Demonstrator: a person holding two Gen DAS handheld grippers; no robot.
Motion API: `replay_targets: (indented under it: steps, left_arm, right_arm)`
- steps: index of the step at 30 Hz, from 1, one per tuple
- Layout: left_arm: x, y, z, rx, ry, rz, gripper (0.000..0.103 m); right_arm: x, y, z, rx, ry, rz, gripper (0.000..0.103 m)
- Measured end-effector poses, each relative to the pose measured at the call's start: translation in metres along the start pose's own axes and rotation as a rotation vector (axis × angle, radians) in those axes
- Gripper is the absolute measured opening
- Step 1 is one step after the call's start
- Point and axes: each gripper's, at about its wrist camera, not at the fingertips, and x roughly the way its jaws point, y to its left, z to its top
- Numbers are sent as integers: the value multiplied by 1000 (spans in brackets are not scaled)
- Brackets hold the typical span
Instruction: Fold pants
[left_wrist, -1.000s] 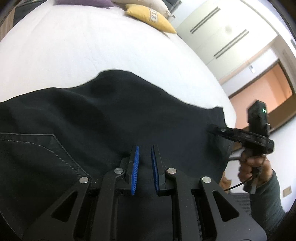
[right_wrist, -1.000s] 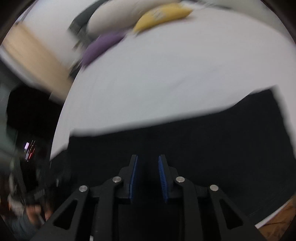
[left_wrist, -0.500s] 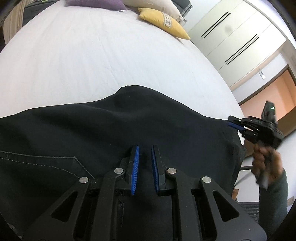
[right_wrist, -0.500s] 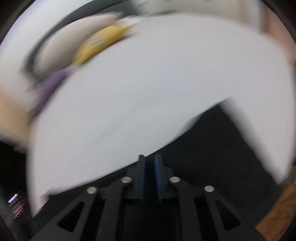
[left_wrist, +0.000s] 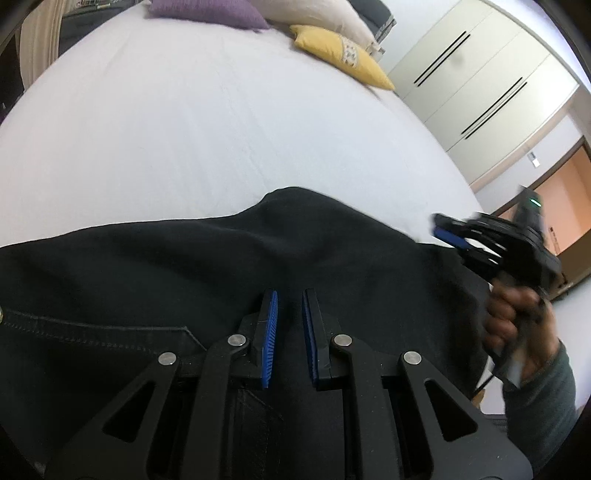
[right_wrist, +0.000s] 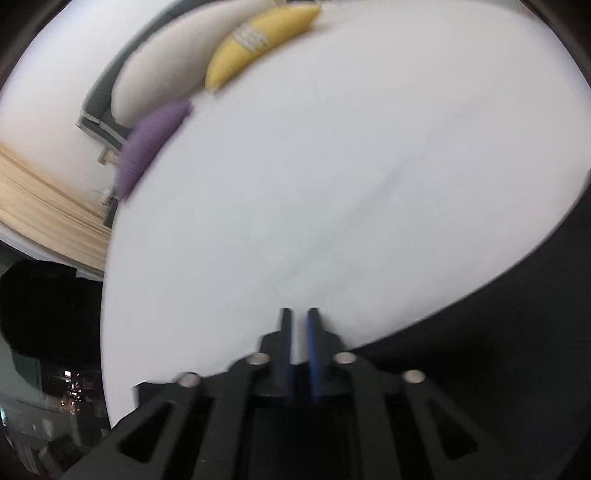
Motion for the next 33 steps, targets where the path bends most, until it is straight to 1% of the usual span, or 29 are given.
replay_targets:
  steps: [1,2,4,5,6,7,8,9,11,12,13,14,15,16,17,18,19,20,22,23,24,25,27,28,29,30,31,32,33]
  left_arm:
    - [-4,-1,-1,7,-1,-11,13]
    - [-7,-7,-8,19,0,-19,13]
    - [-6,-10,-16,43,17,-13,13]
    - [-5,-9,-18,50,38,1,13]
    - [-2,-6,-21,48,50,9,13]
    - [-5,-2,-20,46,42,0,13]
    - [-6,1,-20,48,35,-10,13]
    - [-8,3,-20,45,37,-14,13]
    - [-10,13,-16,41,41,-5,13]
    - [-12,13,-14,46,39,4,13]
    - [-13,14,-15,48,39,7,13]
    - [-12,11,-21,47,39,7,13]
    - [-13,17,-29,46,37,6,13]
    - [-15,18,-31,47,35,7,13]
    - [-16,18,-33,48,35,8,13]
    - [-13,14,-34,48,33,8,13]
    - [-11,14,-34,46,30,9,13]
    - [-10,12,-35,47,28,9,13]
    - [-7,9,-40,52,25,10,13]
    - [1,3,-34,50,26,12,13]
    - [3,-2,-33,50,28,13,13]
    - [6,-7,-31,51,31,16,13]
    - [9,-10,-30,52,33,19,13]
    - [9,-11,-31,57,33,20,13]
    - [8,-11,-33,61,32,18,13]
    - [9,-11,-34,62,32,15,13]
    - [9,-10,-34,60,32,8,13]
    - [10,-9,-34,51,33,1,13]
    - [9,-8,-33,43,39,-1,13]
  right_arm:
    - [-17,0,-10,-19,0,38,33]
    - [-31,2,-24,-43,9,88,45]
    - [-43,2,-49,-98,37,154,55]
    - [-43,-3,-66,-109,33,125,55]
    - [-44,-20,-72,-83,24,77,55]
    - [-48,-51,-72,7,8,52,48]
    - [-56,-91,-73,147,-23,109,6]
    - [-68,-124,-79,245,-48,96,0]
    - [-96,-169,-82,401,-160,58,0]
    - [-119,-186,-86,429,-204,-5,0]
    - [-138,-201,-85,456,-251,-98,0]
    - [-155,-214,-89,509,-289,-164,0]
    - [-171,-229,-92,574,-322,-177,0]
    - [-182,-239,-91,593,-341,-241,8]
    - [-189,-235,-91,580,-362,-293,16]
    - [-191,-231,-92,562,-377,-246,16]
    - [-198,-227,-107,546,-379,-164,16]
    - [-209,-230,-121,530,-378,-113,16]
    - [-196,-204,-122,480,-368,2,16]
    - [-195,-200,-130,450,-348,67,17]
    - [-181,-185,-125,407,-299,130,19]
    - [-167,-177,-121,383,-266,146,25]
    - [-137,-149,-113,337,-183,137,29]
    - [-122,-149,-114,334,-136,123,34]
    - [-113,-161,-116,353,-123,88,23]
    - [-111,-180,-115,391,-144,89,9]
    - [-111,-197,-117,442,-167,86,0]
    - [-114,-214,-115,492,-215,92,0]
    - [-127,-224,-114,517,-266,36,0]
